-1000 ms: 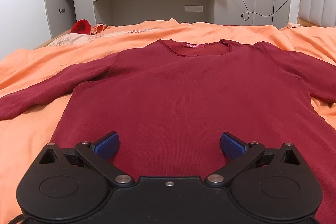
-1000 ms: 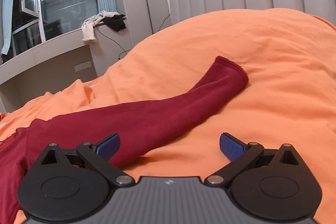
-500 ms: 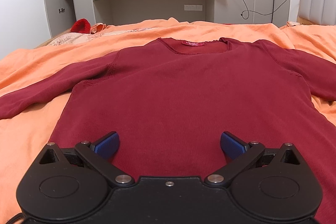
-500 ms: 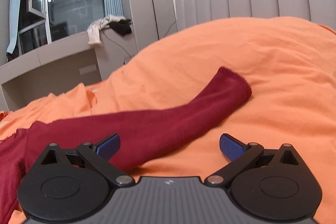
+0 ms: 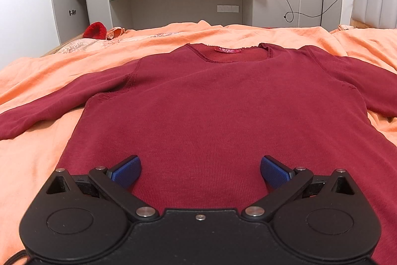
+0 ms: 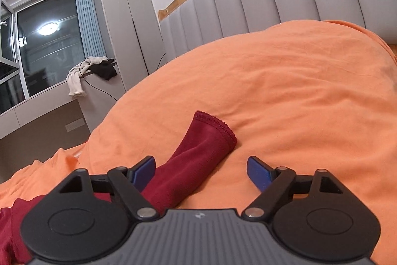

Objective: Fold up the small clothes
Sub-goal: 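Close the right gripper on the sleeve cuff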

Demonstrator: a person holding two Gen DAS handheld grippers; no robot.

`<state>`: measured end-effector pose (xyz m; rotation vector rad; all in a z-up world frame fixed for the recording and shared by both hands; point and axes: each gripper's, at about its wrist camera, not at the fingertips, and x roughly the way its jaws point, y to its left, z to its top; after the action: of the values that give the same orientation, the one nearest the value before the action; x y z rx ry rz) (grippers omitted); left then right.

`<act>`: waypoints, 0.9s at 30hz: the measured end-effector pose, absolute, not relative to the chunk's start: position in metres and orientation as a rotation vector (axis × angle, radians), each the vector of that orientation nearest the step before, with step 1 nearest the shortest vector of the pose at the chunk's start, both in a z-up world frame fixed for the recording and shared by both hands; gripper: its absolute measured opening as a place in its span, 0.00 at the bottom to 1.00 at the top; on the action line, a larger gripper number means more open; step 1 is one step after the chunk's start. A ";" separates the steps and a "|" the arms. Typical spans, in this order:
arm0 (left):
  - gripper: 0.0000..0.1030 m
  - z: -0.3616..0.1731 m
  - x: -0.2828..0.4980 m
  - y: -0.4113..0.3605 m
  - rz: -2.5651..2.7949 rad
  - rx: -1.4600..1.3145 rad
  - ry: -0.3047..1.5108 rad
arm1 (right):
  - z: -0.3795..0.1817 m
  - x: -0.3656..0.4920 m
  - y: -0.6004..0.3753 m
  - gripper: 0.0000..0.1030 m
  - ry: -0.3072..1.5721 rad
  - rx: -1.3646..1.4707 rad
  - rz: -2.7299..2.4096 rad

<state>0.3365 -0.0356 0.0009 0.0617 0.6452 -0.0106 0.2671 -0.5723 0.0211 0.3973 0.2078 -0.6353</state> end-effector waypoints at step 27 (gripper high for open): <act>1.00 0.004 0.335 -0.029 -0.017 0.024 0.659 | 0.029 0.265 -0.562 0.02 0.155 0.443 -0.511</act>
<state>0.3352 -0.0295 0.0036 0.0240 0.6590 -0.0169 0.2649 -0.5618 0.0290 0.4425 0.1554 -0.5112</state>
